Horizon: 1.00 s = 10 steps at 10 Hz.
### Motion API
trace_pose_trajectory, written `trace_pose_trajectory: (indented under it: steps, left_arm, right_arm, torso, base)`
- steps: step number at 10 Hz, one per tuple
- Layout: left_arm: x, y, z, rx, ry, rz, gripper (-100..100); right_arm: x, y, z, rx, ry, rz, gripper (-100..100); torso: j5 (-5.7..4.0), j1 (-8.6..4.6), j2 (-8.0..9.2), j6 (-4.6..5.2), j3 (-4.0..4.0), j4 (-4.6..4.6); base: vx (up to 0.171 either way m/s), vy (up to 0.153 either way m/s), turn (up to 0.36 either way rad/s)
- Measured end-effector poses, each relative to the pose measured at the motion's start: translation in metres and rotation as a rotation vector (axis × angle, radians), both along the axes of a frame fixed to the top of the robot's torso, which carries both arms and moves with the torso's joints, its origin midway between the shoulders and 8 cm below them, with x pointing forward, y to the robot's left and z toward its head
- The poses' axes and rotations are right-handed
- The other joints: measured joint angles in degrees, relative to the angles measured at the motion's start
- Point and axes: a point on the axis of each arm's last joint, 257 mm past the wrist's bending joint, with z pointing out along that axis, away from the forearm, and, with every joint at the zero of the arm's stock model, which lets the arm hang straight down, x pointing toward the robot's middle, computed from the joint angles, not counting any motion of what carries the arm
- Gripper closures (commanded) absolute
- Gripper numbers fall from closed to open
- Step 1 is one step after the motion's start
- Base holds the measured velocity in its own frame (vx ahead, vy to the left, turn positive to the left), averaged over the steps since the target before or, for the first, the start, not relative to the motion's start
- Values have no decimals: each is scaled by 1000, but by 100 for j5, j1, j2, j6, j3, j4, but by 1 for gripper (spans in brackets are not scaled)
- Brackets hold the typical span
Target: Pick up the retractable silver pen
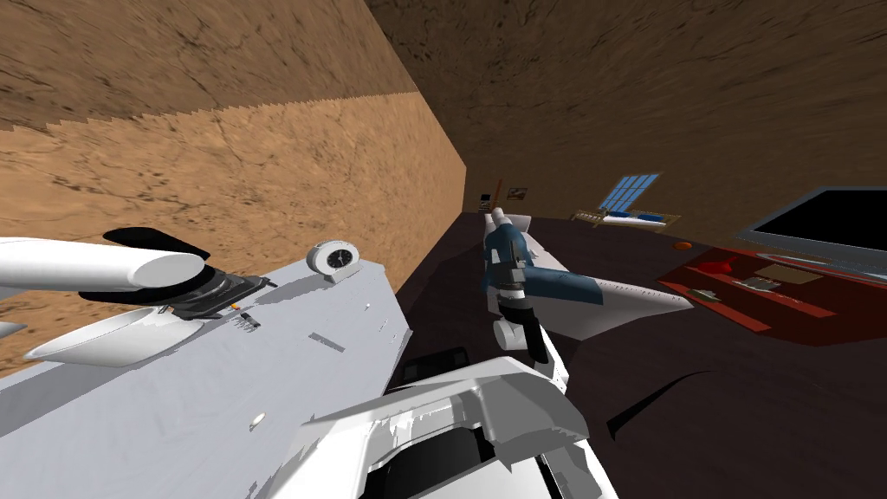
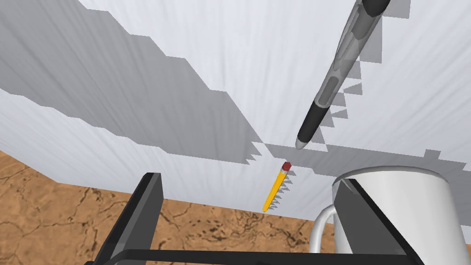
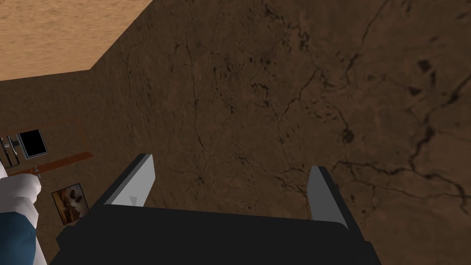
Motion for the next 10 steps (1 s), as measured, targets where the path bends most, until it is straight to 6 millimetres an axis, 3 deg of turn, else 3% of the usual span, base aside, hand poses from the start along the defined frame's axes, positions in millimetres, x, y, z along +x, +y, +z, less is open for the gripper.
trace_pose_trajectory:
  steps: [2,6,8,10]
  left_arm:
    - [11,10,11,7,-38,-13,-100]
    - [-4,38,4,3,-8,31,-100]
    - [8,51,10,11,-42,20,-100]
    - [-3,68,6,10,-19,42,-100]
  right_arm:
    - [0,0,0,0,0,0,0]
    - [0,0,0,0,0,0,0]
    - [0,0,0,0,0,0,0]
    - [0,0,0,0,0,0,0]
  torso:
    - [-6,-26,4,3,2,0]
    - [1,5,-4,0,-2,-1]
    - [-7,-28,3,2,1,0]
    - [-3,-8,-1,-1,0,0]
  base:
    - [-22,-60,-45]
    - [-4,-18,-28]
    - [-23,-72,-46]
    - [-8,-52,-90]
